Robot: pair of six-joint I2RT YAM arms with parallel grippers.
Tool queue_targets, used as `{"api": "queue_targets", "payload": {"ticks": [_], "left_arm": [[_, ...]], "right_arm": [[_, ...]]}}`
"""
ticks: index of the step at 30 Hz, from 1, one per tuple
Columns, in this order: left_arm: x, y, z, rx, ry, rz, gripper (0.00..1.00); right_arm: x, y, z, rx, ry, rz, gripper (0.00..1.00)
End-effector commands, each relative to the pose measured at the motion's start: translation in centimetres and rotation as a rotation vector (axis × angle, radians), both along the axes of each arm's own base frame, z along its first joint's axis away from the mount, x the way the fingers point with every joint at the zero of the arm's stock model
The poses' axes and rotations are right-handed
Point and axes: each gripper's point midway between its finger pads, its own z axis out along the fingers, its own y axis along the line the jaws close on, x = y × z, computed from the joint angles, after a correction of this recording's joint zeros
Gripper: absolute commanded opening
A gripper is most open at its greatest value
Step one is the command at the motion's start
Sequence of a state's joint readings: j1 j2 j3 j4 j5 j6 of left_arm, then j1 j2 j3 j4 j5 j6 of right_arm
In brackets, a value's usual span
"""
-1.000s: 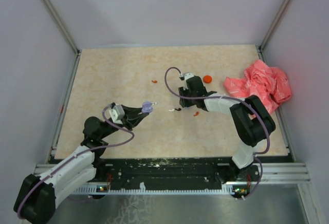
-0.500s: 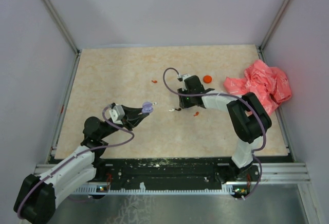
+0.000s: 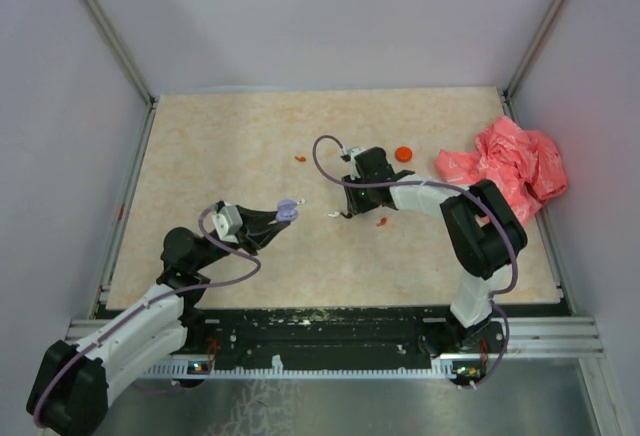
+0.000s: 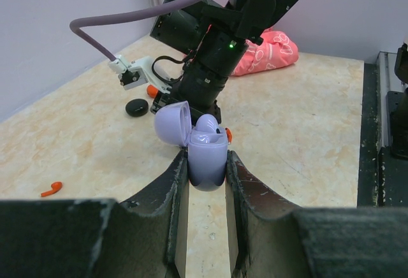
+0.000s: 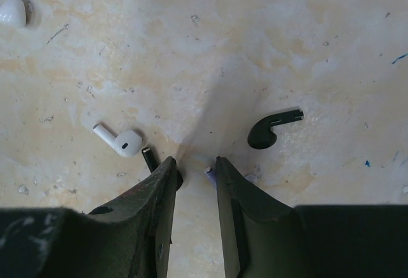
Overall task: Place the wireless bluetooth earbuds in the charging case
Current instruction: Adjust the earbud at the center of the board, then pick up the earbud from the center of the board.
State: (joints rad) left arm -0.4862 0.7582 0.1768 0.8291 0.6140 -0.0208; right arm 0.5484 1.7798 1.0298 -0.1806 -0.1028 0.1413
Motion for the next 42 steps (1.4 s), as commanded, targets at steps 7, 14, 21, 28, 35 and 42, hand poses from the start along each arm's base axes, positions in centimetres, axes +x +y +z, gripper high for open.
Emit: {"api": "queue_targets", "payload": {"ticks": [7, 14, 21, 28, 35, 42], "left_arm": [[-0.4, 0.1, 0.8, -0.008, -0.038, -0.013, 0.00], [-0.4, 0.0, 0.8, -0.009, -0.036, -0.016, 0.00], [-0.4, 0.0, 0.9, -0.011, -0.034, -0.016, 0.00], [-0.4, -0.1, 0.8, -0.013, -0.027, -0.020, 0.00], [-0.3, 0.0, 0.8, -0.011, -0.029, -0.016, 0.00], [-0.2, -0.1, 0.6, -0.005, -0.024, -0.019, 0.00]], "right_arm": [[-1.7, 0.2, 1.4, -0.020, 0.015, 0.061, 0.32], [-2.6, -0.9, 2.0, -0.050, 0.012, 0.044, 0.31], [-2.1, -0.7, 5.7, -0.022, -0.100, 0.054, 0.32], [0.0, -2.5, 6.8, -0.119, -0.185, -0.018, 0.33], [0.8, -2.7, 4.0, -0.190, -0.145, -0.019, 0.33], [1.1, -2.2, 2.6, -0.200, -0.130, 0.011, 0.32]]}}
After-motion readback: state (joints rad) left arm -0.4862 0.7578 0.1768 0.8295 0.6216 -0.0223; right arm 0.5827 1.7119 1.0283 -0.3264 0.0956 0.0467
